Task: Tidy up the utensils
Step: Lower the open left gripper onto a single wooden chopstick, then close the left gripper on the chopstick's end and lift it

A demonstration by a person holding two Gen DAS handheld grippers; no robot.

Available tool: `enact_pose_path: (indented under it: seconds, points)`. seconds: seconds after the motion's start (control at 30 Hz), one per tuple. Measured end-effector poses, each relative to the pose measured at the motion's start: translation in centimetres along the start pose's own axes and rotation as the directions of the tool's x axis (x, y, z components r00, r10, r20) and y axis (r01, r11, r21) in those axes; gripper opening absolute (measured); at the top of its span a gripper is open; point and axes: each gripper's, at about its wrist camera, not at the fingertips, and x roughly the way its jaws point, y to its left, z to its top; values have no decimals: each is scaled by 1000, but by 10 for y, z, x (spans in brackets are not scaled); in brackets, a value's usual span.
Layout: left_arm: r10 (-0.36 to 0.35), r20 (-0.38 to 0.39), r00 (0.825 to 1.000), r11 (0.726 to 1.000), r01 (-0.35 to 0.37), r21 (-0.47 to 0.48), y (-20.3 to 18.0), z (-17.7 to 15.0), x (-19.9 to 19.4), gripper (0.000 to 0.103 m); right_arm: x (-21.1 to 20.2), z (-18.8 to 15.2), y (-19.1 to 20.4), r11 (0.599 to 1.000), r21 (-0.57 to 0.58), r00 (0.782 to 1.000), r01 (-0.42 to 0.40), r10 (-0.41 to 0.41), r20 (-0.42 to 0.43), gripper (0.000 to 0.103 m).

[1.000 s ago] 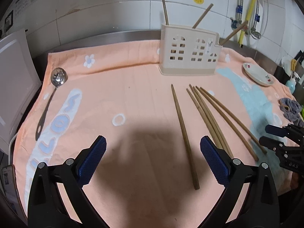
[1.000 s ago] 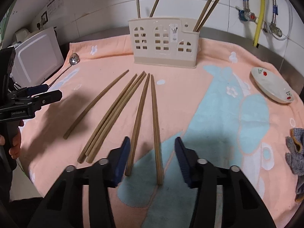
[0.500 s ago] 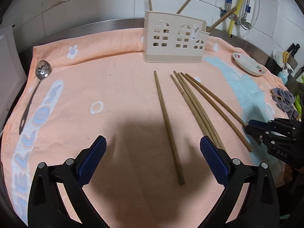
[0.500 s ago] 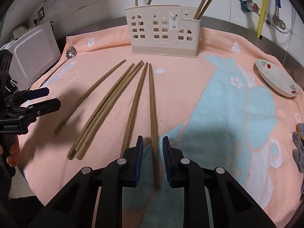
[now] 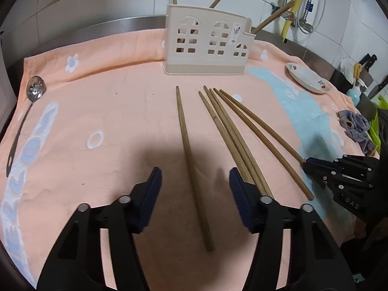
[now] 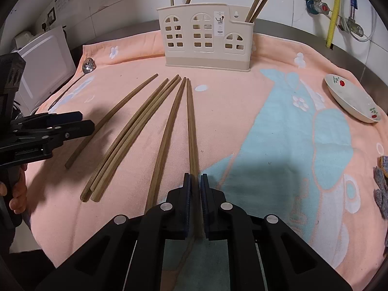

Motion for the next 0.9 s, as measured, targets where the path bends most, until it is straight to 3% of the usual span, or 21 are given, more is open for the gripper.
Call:
enact_pose_path:
  seconds: [0.1,0.27,0.6,0.9]
  points:
    - [-10,-15,1000,1000,10,-3,0,0,5,32,0,0,0,1000,3,1000,-2,2,2,8]
    - [-17,-32,999,1000,17,3,-1,0,12,19,0,-1,0,1000,5,1000,-2,2,6,8]
    - [2,-46,999,1000,-2,1,-1,0,19,17,-1,-1,2,1000,7,1000,-3,3,10,8]
    - [78,-38,996,996,-77,36,-8,-1,20,8,-1,-1,1,1000,12,1000,1,-1,17,7]
